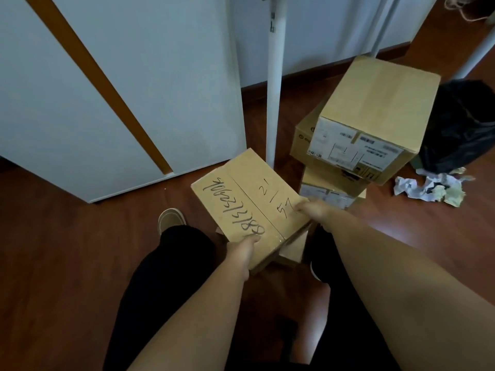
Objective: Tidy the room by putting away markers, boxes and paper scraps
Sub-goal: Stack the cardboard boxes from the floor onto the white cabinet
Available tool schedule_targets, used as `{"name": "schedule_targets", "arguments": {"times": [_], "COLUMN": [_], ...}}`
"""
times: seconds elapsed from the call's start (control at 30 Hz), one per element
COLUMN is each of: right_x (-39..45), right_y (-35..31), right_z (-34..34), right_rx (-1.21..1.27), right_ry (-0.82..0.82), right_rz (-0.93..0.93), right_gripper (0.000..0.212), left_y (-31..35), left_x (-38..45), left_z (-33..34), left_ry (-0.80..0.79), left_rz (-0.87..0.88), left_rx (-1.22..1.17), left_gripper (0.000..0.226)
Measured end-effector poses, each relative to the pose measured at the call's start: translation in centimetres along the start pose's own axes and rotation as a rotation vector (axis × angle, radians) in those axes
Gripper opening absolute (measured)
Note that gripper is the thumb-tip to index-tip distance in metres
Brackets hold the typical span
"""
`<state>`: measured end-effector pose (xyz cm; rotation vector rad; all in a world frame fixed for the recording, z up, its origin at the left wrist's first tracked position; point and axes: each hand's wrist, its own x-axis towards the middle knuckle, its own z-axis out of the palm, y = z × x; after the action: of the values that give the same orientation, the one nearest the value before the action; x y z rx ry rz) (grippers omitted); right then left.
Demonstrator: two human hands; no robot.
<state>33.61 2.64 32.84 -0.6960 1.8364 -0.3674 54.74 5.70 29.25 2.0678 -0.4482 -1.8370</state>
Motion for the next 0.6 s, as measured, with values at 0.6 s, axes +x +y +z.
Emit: {"name": "schedule_targets", "arguments": {"times": [0.6], "right_x": [-10.7], "right_y": [-19.1], "right_z": [0.2], "right_rx": [0.586], "right_ry": [-0.026], "right_rz": [-0.615], "right_gripper": [0.072], "left_y": [21.6], "left_x": [-13.0], "left_z": [-11.3], "left_ry": [0.387], "left_rz": [1.008], "left_rx": [0.094], "left_gripper": [0.073]}}
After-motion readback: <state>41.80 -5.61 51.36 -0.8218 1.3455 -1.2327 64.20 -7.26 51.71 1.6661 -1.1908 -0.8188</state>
